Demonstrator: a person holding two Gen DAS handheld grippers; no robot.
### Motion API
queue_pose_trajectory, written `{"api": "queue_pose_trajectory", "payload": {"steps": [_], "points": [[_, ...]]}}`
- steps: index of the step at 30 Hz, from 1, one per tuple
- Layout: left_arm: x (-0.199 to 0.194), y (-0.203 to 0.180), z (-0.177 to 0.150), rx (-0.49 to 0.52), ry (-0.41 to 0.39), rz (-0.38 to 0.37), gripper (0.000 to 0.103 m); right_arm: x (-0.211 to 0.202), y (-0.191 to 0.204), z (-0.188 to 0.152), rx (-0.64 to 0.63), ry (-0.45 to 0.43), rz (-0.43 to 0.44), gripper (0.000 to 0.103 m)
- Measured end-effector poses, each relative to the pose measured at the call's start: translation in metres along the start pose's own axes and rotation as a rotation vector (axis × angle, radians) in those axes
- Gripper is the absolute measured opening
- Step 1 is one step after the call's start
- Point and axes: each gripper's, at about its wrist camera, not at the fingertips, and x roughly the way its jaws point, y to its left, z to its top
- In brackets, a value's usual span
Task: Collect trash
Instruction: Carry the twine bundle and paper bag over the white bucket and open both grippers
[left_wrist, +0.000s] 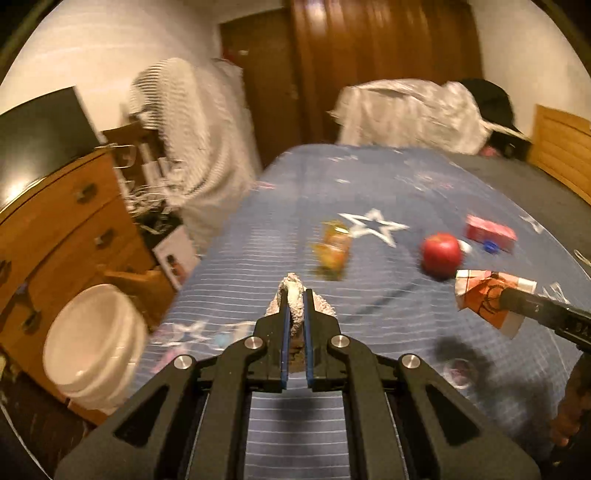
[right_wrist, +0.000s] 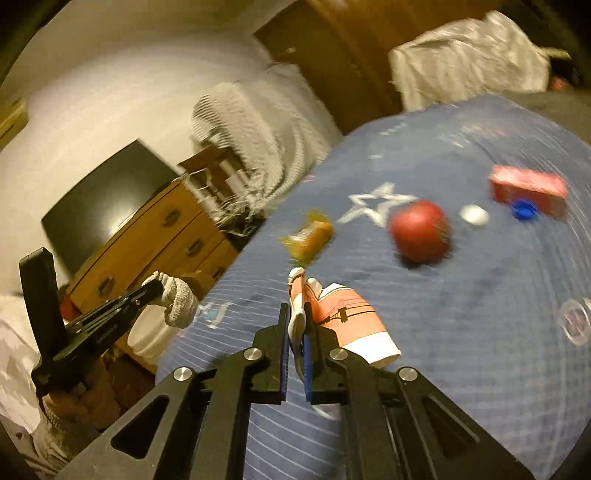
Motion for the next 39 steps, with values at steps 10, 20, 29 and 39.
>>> {"api": "queue_pose_trajectory", "payload": {"steps": [10, 20, 29, 39], "points": [[-0.030, 0.116, 0.016, -0.107, -0.093, 0.206, 0.005, 0.081, 0.163, 0.050, -0.234, 0.048, 0.093, 0.007], [-0.038, 0.210, 0.015, -0.172, -0.098, 0.371, 0.005, 0.182, 0.304, 0.078, -0.370, 0.125, 0.138, 0.007], [-0.027, 0.277, 0.006, -0.232, -0.062, 0.454, 0.005, 0.262, 0.386, 0.071, -0.456, 0.207, 0.154, 0.007], [-0.008, 0.313, -0.004, -0.261, -0.026, 0.485, 0.005, 0.311, 0.438, 0.055, -0.515, 0.249, 0.162, 0.007]]}}
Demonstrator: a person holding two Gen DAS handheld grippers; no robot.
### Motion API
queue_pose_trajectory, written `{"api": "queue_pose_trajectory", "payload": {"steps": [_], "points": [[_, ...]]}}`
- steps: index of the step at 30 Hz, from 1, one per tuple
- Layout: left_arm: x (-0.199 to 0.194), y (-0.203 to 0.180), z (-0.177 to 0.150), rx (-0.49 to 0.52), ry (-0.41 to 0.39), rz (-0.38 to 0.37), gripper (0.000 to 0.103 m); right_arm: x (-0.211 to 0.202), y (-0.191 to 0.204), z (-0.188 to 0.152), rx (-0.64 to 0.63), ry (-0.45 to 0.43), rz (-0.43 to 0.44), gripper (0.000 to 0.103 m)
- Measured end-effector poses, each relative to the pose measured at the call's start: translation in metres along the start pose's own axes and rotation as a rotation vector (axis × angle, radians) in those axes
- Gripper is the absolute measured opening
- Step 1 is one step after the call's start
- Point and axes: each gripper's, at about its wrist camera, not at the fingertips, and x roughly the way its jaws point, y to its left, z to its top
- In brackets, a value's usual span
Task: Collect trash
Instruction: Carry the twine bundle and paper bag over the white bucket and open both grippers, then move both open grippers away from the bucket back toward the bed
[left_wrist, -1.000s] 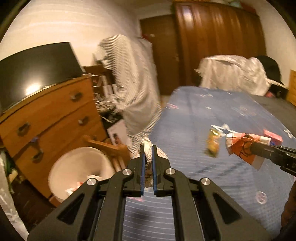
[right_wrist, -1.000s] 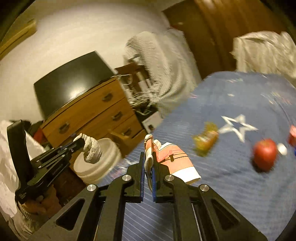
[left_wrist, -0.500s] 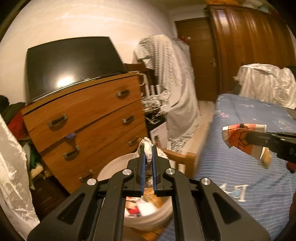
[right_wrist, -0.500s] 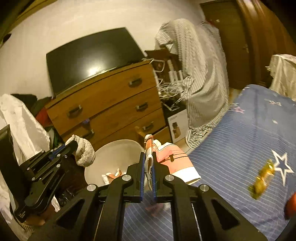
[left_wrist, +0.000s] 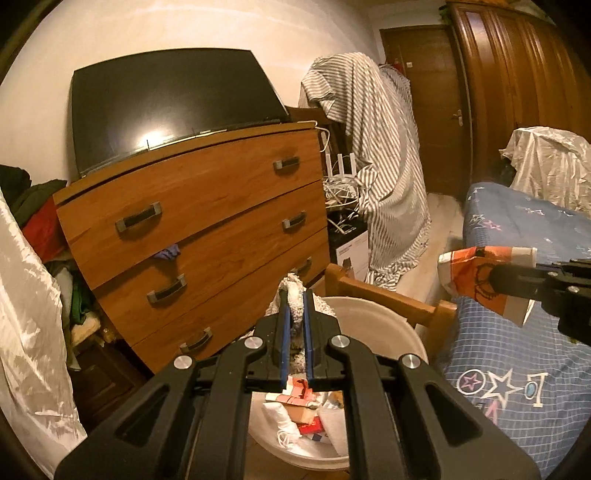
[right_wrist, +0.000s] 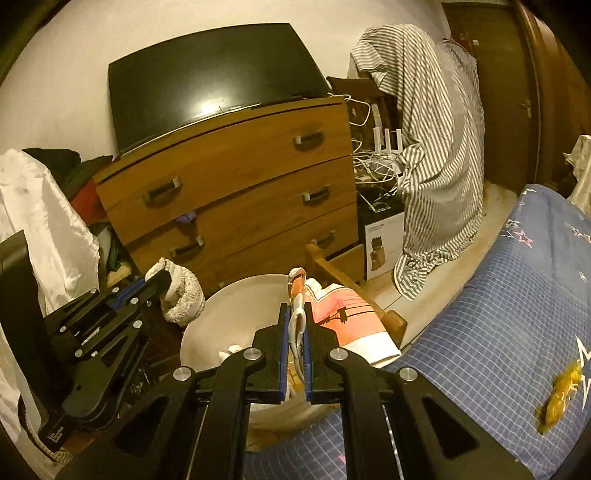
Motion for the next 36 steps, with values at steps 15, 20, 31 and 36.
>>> {"api": "queue_pose_trajectory", "payload": {"steps": [15, 20, 31, 36], "points": [[0.032, 0.016, -0.012, -0.013, 0.042, 0.008, 0.005, 0.045, 0.011, 0.000, -0.013, 0.047, 0.015, 0.007], [0.037, 0.017, -0.012, -0.013, 0.044, 0.009, 0.005, 0.054, 0.010, 0.002, -0.011, 0.053, 0.019, 0.007], [0.057, 0.036, -0.007, -0.067, 0.059, -0.037, 0.008, 0.071, 0.019, 0.011, -0.026, 0.063, 0.069, 0.009], [0.073, 0.038, -0.014, -0.077, 0.106, -0.048, 0.033, 0.083, 0.017, 0.007, -0.013, 0.083, 0.082, 0.033]]}}
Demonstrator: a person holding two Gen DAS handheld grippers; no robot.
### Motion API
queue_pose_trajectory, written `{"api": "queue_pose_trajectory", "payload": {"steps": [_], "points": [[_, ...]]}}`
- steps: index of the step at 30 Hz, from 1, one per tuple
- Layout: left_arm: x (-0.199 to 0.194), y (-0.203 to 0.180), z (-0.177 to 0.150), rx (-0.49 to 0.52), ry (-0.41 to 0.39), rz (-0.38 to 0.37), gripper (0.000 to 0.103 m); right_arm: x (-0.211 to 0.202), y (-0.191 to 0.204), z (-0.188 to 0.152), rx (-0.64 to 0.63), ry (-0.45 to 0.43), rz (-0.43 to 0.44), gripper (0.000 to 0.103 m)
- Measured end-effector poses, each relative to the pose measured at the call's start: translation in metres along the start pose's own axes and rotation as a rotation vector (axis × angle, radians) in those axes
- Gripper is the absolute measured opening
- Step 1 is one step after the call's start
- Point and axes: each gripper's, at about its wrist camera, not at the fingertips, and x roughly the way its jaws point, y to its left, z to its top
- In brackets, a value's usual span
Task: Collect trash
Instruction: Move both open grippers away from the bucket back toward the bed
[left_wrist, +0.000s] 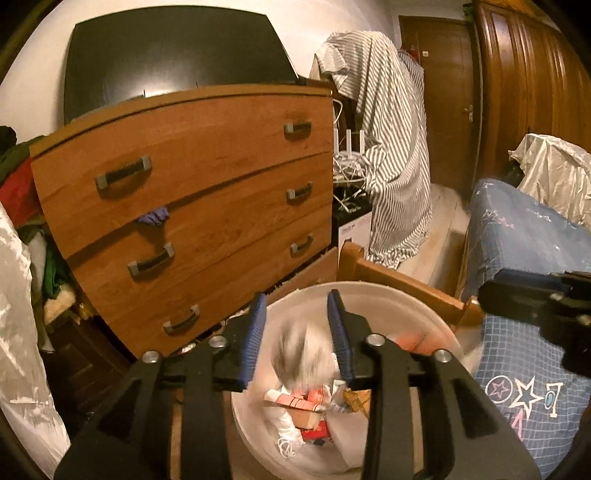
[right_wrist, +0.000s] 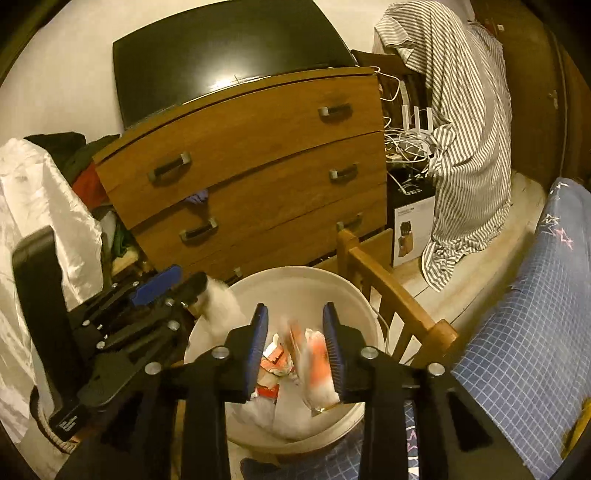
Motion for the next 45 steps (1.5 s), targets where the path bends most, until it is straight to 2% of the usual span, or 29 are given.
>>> {"api": "queue_pose_trajectory", "payload": {"steps": [7, 12, 13, 15, 17, 21, 25, 27, 32, 35, 37, 40, 42, 45], "points": [[0.000, -0.005, -0.003, 0.002, 0.000, 0.001, 0.033, -0.002, -0.009, -0.006, 0.014, -0.004, -0.001, 0.033], [-0.014, -0.010, -0.007, -0.004, -0.020, 0.008, 0.033, -0.019, -0.005, -0.020, -0.042, -0.054, -0.068, 0.034], [-0.019, -0.011, -0.009, -0.009, -0.029, 0.009, 0.033, -0.027, -0.002, -0.026, -0.060, -0.077, -0.089, 0.037], [-0.029, -0.014, -0.012, -0.020, -0.043, 0.012, 0.035, -0.042, 0.002, -0.037, -0.083, -0.118, -0.125, 0.059], [-0.041, -0.017, -0.017, -0.026, -0.059, 0.016, 0.048, -0.058, 0.005, -0.049, -0.099, -0.154, -0.151, 0.071], [-0.072, -0.027, -0.031, -0.020, -0.107, 0.038, 0.058, -0.091, 0.004, -0.074, -0.089, -0.190, -0.188, 0.082], [-0.096, -0.030, -0.045, -0.063, -0.137, 0.033, 0.063, -0.127, -0.002, -0.101, -0.048, -0.236, -0.216, 0.084], [-0.108, -0.034, -0.054, -0.075, -0.161, 0.033, 0.065, -0.142, -0.003, -0.117, -0.057, -0.256, -0.264, 0.088], [-0.128, -0.051, -0.072, -0.056, -0.172, 0.028, 0.074, -0.169, -0.014, -0.155, -0.045, -0.234, -0.325, 0.089], [-0.137, -0.056, -0.082, -0.059, -0.170, 0.019, 0.079, -0.181, -0.019, -0.174, -0.012, -0.210, -0.312, 0.089], [-0.145, -0.057, -0.087, -0.064, -0.188, 0.012, 0.082, -0.190, -0.018, -0.183, -0.019, -0.215, -0.337, 0.089], [-0.157, -0.059, -0.092, -0.068, -0.232, 0.022, 0.083, -0.202, -0.015, -0.196, -0.030, -0.234, -0.339, 0.096], [-0.164, -0.063, -0.094, -0.061, -0.259, 0.028, 0.084, -0.208, -0.015, -0.200, -0.028, -0.242, -0.327, 0.096], [-0.170, -0.069, -0.096, -0.046, -0.259, 0.026, 0.085, -0.216, -0.014, -0.206, -0.022, -0.248, -0.315, 0.096]]}}
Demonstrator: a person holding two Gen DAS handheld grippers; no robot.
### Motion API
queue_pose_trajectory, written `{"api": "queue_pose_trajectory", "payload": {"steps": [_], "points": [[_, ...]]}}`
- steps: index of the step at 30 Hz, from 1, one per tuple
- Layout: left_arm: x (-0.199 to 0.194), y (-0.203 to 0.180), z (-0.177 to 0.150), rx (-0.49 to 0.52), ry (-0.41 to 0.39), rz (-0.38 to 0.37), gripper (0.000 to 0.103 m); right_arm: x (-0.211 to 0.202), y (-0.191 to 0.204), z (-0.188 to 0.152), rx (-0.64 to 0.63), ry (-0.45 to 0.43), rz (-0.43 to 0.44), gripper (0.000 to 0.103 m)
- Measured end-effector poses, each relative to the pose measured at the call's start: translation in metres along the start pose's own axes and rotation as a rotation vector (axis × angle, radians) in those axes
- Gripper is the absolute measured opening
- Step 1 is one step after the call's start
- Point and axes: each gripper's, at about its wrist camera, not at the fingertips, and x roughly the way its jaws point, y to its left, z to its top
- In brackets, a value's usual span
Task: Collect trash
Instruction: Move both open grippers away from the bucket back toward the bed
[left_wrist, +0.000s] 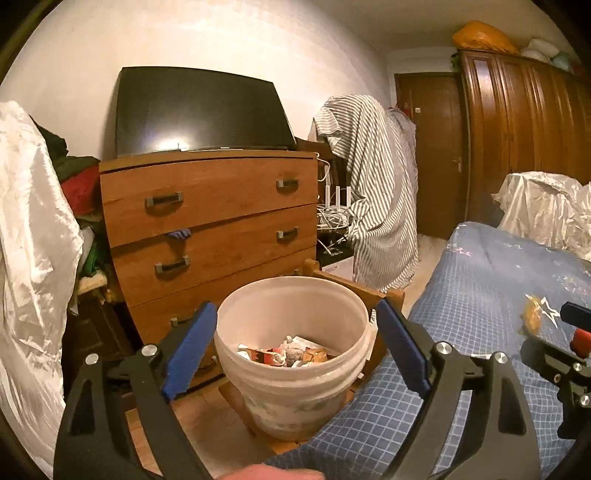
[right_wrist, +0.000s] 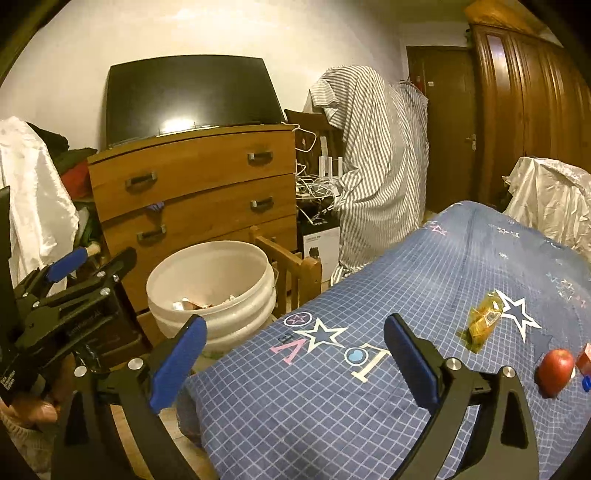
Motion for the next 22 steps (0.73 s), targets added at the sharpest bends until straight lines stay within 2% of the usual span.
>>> {"api": "queue_pose_trajectory", "payload": {"steps": [4, 12, 17, 22], "points": [[-0.002, -0.005, -0.001, 0.007, 0.014, 0.000, 0.088, -0.006, 0.004, 0.001, -0.009, -0.008, -0.006, 0.096], [0.000, -0.004, 0.001, -0.007, 0.076, -0.018, 0.088, -0.008, 0.005, 0.011, -0.017, -0.016, -0.059, 0.097], [-0.003, 0.001, 0.001, -0.035, 0.107, -0.003, 0.088, -0.006, 0.007, 0.011, -0.021, -0.011, -0.071, 0.097], [-0.011, 0.006, 0.001, -0.058, 0.084, 0.013, 0.089, -0.005, 0.016, 0.010, -0.043, -0.012, -0.070, 0.098]]}}
